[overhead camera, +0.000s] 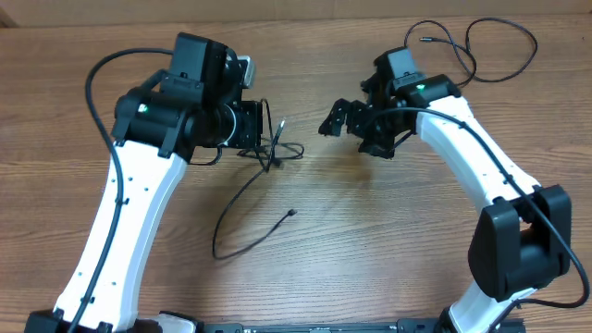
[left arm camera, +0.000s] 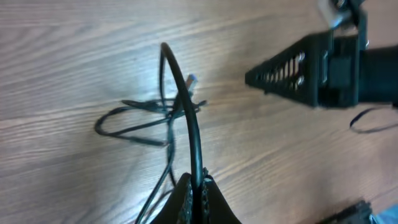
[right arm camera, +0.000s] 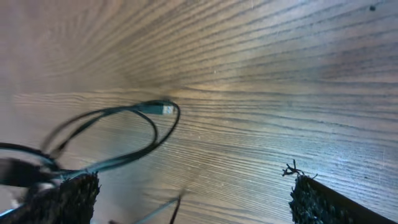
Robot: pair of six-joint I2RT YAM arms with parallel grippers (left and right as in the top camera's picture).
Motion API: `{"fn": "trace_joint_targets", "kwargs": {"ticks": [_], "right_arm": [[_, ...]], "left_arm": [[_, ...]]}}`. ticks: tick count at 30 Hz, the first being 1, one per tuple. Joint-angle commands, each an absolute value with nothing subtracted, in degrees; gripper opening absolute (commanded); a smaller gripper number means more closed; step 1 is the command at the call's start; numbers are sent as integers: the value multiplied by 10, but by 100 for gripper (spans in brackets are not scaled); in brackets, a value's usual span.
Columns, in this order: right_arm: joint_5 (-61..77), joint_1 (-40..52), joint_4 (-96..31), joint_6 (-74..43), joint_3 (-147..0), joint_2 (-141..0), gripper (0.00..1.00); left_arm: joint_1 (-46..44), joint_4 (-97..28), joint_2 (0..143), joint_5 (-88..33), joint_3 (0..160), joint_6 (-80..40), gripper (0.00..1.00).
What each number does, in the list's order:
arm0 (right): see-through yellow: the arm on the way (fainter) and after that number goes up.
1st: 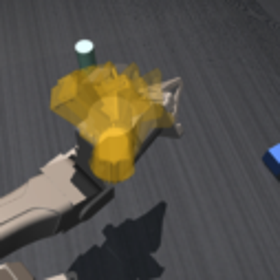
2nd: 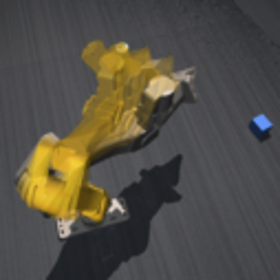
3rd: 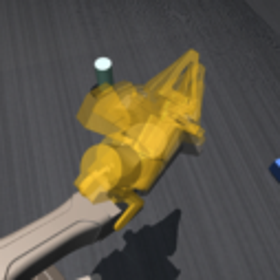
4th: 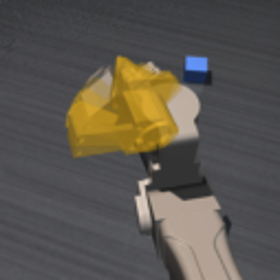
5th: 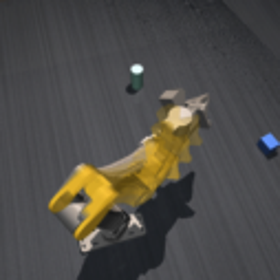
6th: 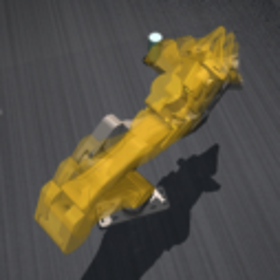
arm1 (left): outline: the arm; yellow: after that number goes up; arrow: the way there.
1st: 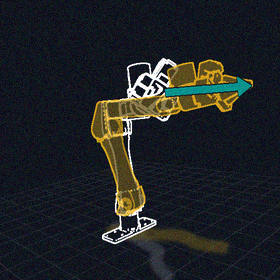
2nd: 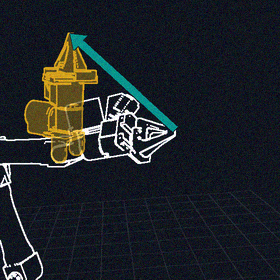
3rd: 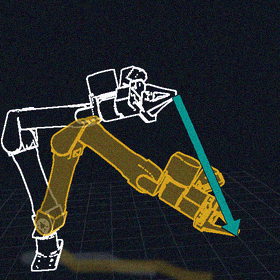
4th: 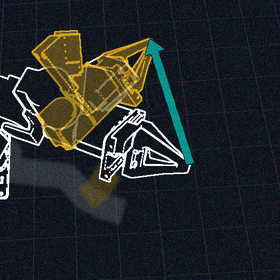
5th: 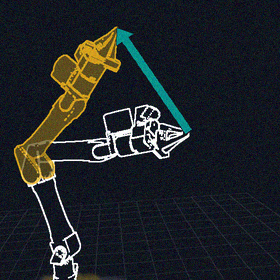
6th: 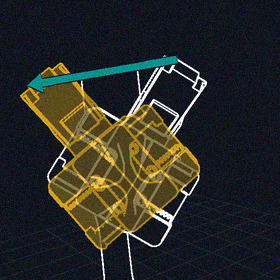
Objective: Untangle cables
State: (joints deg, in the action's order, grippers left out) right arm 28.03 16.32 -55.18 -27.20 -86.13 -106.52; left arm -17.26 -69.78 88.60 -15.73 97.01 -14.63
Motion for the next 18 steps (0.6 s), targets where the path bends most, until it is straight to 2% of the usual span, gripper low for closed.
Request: {"fn": "trace_joint_targets", "kwargs": {"ticks": [1,7,18], "right_arm": [[323,157,-544,-265,-858,-1065,100],[307,187,-546,-250,-858,-1065,100],[150,232,-582,-286,-858,-1065,100]], "left_arm": [[-187,-692,896,-249,982,-87,4],[-200,-668,897,-271,982,-81,4],[-198,-653,887,-320,992,-93,4]]}}
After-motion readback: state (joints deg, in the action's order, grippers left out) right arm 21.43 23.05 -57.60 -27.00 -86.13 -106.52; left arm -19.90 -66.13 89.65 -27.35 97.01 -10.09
